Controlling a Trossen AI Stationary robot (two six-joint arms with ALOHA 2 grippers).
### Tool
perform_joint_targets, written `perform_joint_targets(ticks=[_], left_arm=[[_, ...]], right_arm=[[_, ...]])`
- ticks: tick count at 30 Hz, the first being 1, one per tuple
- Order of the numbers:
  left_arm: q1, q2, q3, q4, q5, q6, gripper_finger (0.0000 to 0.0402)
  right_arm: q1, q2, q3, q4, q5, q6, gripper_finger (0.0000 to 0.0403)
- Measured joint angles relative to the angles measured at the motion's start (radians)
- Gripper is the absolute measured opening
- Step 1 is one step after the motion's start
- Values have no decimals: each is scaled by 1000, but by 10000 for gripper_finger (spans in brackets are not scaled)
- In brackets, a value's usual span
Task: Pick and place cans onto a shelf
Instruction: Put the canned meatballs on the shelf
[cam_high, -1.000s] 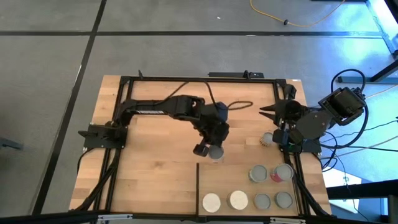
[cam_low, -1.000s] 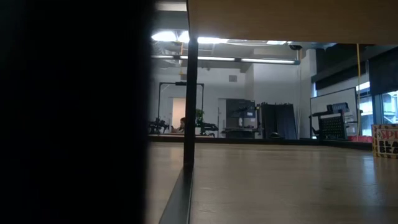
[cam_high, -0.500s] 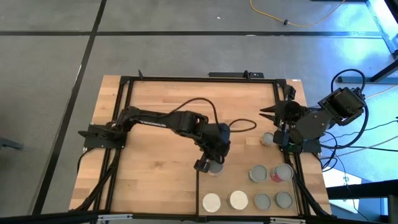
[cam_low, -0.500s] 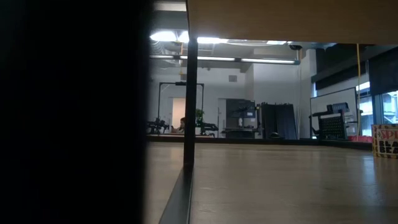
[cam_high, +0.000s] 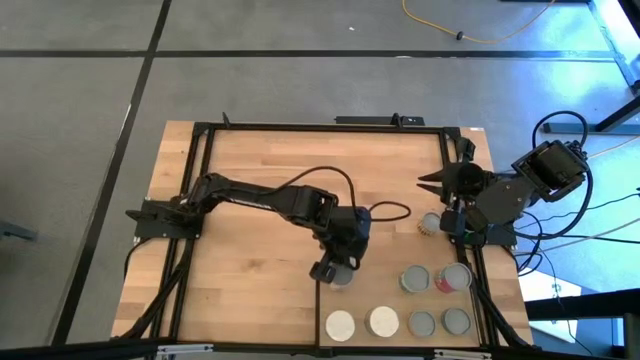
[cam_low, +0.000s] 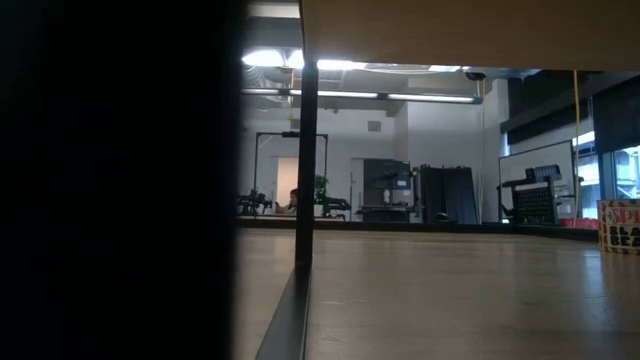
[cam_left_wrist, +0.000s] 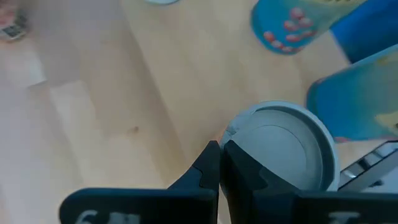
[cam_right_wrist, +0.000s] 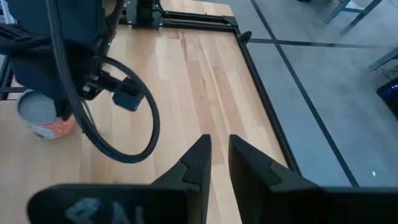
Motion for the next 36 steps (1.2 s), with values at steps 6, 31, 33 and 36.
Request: perform_joint_targets(ticks=[6,31,33,36], left_arm=[[0,0,-34,51,33,13,0],[0,-1,-33,47,71,-3,22],[0,-1,-33,47,73,-15,25],[-2,-1,-33,47,81,-15,31]], right_arm=[[0,0,0,0,0,0,59],[0,0,0,0,0,0,59],[0,0,0,0,0,0,59],[0,0,0,0,0,0,59]])
